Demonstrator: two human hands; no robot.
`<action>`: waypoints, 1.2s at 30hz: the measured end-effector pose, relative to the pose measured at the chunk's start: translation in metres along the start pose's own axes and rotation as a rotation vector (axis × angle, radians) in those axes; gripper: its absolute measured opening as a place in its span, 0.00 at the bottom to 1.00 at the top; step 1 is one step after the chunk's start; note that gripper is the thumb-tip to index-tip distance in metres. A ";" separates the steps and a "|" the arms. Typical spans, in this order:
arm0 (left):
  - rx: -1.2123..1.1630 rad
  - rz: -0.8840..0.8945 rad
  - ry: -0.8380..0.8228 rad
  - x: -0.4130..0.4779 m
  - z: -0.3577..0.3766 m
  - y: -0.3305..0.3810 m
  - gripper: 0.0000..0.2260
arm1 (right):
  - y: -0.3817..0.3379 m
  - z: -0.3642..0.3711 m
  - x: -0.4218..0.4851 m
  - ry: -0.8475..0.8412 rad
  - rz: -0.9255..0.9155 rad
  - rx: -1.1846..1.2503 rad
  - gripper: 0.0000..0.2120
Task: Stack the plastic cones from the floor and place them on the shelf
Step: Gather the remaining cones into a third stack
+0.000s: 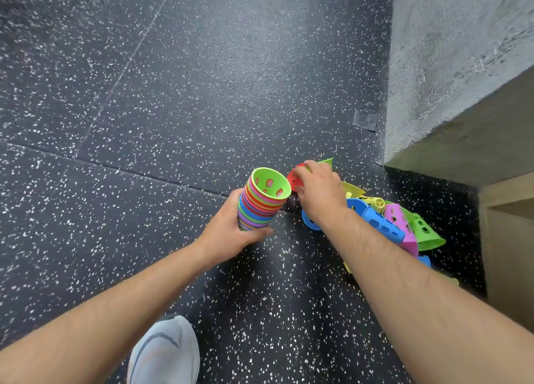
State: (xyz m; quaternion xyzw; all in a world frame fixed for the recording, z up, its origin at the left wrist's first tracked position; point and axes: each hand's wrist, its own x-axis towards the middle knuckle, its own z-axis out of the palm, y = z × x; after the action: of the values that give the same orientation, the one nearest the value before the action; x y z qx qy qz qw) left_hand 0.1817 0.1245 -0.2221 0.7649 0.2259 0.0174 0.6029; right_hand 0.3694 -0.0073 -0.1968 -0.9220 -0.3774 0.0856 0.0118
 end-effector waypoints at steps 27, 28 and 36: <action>0.045 0.019 -0.016 -0.001 0.007 0.004 0.31 | -0.022 -0.062 -0.075 0.226 -0.049 0.875 0.10; 0.042 0.018 -0.015 -0.002 0.007 0.004 0.30 | -0.024 -0.059 -0.078 0.158 -0.053 0.864 0.12; 0.032 0.011 -0.016 0.001 0.007 0.006 0.30 | -0.018 -0.054 -0.077 -0.019 -0.018 0.839 0.19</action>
State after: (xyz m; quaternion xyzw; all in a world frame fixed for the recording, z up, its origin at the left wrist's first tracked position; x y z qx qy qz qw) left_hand 0.1863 0.1176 -0.2184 0.7759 0.2174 0.0110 0.5922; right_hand 0.3118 -0.0456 -0.1306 -0.8330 -0.3181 0.2403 0.3837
